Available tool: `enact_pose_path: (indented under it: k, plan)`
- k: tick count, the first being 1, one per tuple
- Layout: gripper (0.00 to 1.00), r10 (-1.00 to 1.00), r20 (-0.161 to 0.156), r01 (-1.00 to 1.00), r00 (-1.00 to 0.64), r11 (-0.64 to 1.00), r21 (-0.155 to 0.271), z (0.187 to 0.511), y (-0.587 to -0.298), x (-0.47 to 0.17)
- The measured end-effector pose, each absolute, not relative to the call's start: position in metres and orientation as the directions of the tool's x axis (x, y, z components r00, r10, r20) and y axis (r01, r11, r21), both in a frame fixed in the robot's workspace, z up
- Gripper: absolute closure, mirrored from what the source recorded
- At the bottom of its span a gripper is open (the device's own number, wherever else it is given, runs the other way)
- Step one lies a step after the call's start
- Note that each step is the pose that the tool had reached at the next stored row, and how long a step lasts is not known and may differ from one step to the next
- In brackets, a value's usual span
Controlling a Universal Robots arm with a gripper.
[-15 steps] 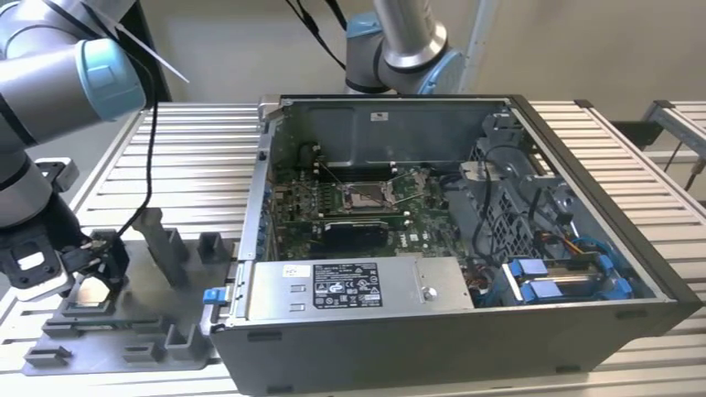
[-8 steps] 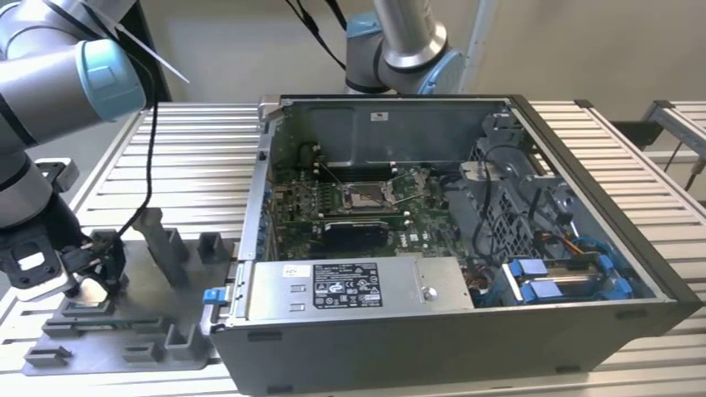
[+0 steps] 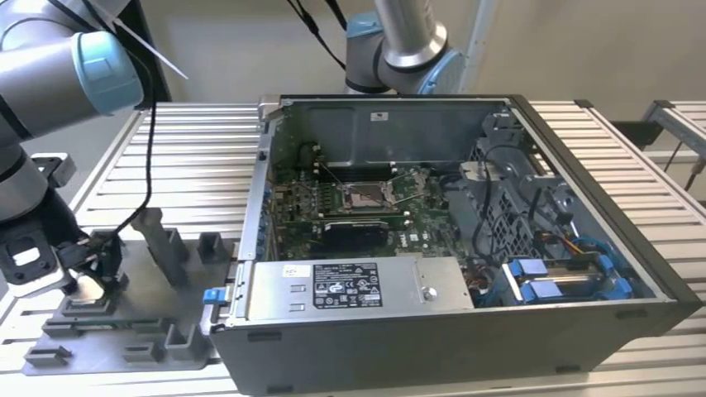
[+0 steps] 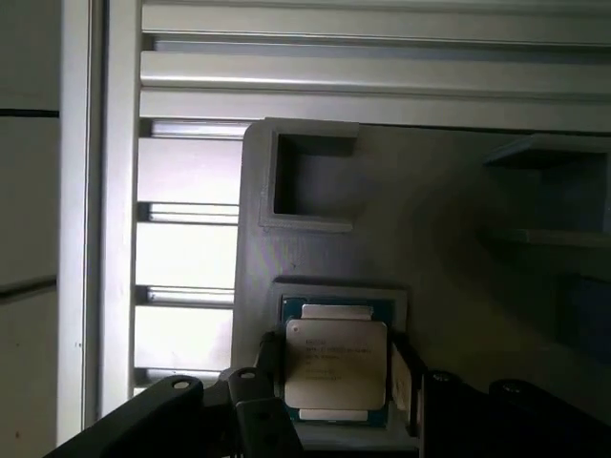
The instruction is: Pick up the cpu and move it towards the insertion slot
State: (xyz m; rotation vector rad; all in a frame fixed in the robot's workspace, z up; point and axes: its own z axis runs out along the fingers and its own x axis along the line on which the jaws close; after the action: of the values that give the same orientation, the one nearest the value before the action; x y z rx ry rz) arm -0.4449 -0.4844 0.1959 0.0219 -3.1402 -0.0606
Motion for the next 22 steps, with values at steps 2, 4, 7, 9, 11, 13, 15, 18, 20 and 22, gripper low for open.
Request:
enact_pose_path:
  k: [2, 4, 7, 9, 11, 13, 15, 18, 20, 22]
  plan:
    - [1.00, -0.014, 0.002, -0.014, -1.000, 0.999, 0.039, 0.203, -0.484, -0.445]
    - [1.00, -0.014, 0.004, -0.014, -1.000, 0.999, 0.039, 0.209, -0.484, -0.445]
    - [1.00, -0.019, 0.005, -0.018, -1.000, 0.999, 0.039, 0.215, -0.484, -0.445]
    - [1.00, -0.025, 0.005, -0.025, -1.000, 0.999, 0.039, 0.219, -0.484, -0.446]
    - [1.00, -0.034, 0.005, -0.034, -0.999, 0.999, 0.039, 0.222, -0.484, -0.446]
    - [1.00, -0.042, 0.005, -0.042, -0.999, 0.998, 0.039, 0.225, -0.484, -0.447]
    - [1.00, -0.051, 0.005, -0.051, -0.999, 0.998, 0.038, 0.228, -0.484, -0.447]
    - [1.00, -0.056, 0.006, -0.056, -0.998, 0.998, 0.036, 0.236, -0.484, -0.448]
    - [1.00, -0.057, 0.006, -0.057, -0.998, 0.998, 0.035, 0.243, -0.484, -0.448]
    - [1.00, -0.057, 0.006, -0.057, -0.998, 0.998, 0.035, 0.252, -0.484, -0.448]
